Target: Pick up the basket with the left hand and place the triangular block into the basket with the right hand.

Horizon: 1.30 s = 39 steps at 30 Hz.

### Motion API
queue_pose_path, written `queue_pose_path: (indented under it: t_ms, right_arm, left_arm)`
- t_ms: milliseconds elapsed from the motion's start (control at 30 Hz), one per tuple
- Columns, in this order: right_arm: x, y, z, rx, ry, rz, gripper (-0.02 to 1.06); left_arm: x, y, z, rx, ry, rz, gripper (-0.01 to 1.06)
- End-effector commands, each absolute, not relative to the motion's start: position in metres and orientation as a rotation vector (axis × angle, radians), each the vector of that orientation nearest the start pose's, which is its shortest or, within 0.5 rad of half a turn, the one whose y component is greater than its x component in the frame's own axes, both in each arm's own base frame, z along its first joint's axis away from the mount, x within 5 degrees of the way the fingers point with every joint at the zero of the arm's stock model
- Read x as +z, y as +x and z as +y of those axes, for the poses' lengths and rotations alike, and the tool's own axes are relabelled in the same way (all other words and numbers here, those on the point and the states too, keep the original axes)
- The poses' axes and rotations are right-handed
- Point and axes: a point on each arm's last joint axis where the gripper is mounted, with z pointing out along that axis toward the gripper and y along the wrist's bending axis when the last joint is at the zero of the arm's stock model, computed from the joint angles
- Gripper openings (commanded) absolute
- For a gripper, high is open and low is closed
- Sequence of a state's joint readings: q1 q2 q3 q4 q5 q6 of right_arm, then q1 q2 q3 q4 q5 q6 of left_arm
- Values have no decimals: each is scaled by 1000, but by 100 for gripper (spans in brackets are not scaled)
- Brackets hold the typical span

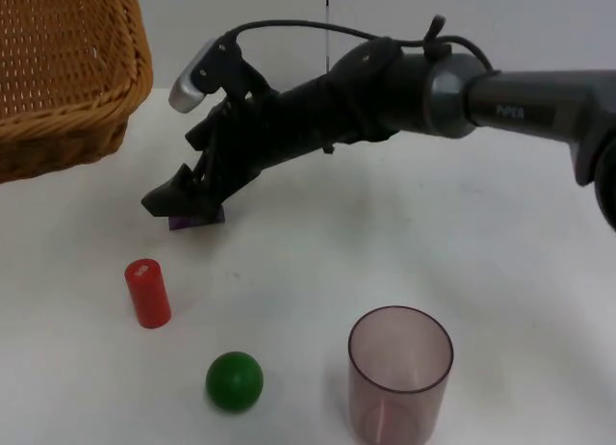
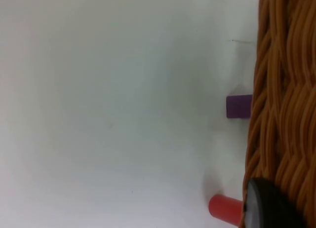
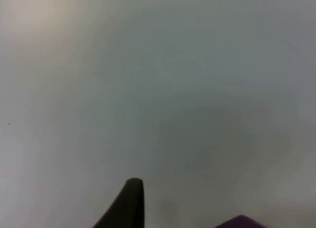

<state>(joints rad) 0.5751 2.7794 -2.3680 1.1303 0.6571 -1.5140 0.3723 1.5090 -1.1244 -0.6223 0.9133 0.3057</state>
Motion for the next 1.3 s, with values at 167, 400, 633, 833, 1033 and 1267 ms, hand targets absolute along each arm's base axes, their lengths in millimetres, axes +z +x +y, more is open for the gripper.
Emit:
queue_pose_path:
  t_ms: [167, 400, 633, 833, 1033, 1267]
  right_arm:
    - [69, 463, 362, 676, -1346, 1705, 104]
    - [54, 461, 362, 676, -1372, 1712, 104]
    - [38, 459, 361, 692, -1376, 1740, 104]
    - [36, 459, 361, 693, -1377, 1742, 101]
    - [36, 462, 360, 667, -1344, 1754, 64]
    - [37, 465, 363, 617, -1252, 1798, 0]
  left_arm:
    - [287, 297, 70, -550, -460, 2509, 0]
    - [287, 297, 70, -546, -455, 2508, 0]
    - [287, 297, 70, -546, -455, 2508, 0]
    - [287, 297, 70, -544, -446, 2509, 0]
    - [287, 297, 70, -544, -446, 2509, 0]
    - [287, 297, 70, -537, -442, 2510, 0]
